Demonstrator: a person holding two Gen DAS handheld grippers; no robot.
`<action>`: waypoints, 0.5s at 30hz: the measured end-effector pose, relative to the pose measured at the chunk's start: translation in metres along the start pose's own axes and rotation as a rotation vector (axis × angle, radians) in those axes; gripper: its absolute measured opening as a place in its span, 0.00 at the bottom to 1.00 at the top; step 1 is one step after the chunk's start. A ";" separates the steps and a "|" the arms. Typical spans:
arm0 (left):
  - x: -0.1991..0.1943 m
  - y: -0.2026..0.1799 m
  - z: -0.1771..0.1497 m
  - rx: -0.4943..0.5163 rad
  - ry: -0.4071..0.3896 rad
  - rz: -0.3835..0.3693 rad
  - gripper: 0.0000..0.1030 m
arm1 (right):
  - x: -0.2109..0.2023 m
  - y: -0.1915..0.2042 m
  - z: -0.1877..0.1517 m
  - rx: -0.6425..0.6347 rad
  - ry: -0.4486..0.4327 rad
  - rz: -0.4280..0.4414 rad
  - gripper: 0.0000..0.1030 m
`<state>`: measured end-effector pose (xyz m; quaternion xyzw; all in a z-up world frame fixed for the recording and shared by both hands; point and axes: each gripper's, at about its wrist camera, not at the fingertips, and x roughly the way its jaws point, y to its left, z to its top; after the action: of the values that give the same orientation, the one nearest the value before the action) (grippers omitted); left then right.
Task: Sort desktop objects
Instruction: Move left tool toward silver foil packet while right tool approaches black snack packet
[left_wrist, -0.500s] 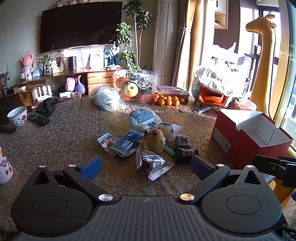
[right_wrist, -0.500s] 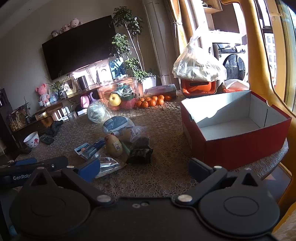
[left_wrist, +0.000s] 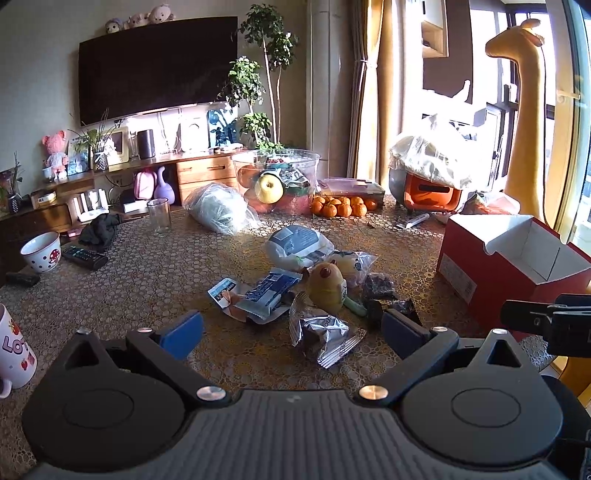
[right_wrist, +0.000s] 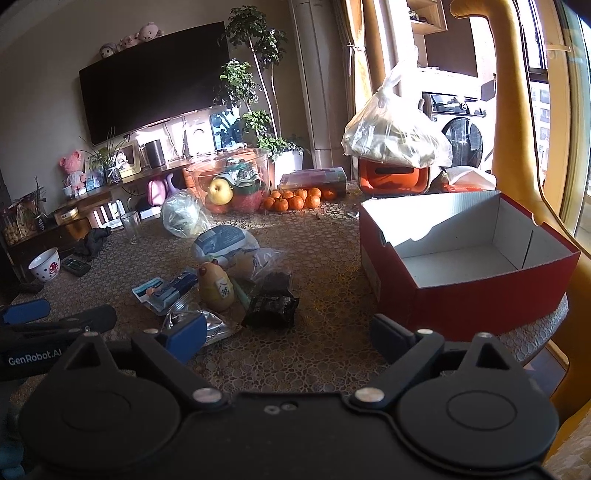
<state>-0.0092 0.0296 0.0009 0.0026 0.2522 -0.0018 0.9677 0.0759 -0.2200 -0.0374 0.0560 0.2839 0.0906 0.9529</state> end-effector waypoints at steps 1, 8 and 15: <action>0.000 0.002 -0.001 -0.005 0.000 -0.003 1.00 | 0.002 0.000 0.000 -0.002 0.004 -0.001 0.92; 0.004 0.002 -0.002 0.001 0.014 -0.004 1.00 | 0.006 0.007 0.000 -0.040 0.018 0.004 0.89; 0.006 0.002 0.000 -0.001 0.032 -0.008 1.00 | 0.007 0.007 0.001 -0.072 0.014 -0.016 0.89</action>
<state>-0.0042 0.0311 -0.0022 0.0011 0.2677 -0.0056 0.9635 0.0815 -0.2122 -0.0390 0.0185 0.2877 0.0934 0.9530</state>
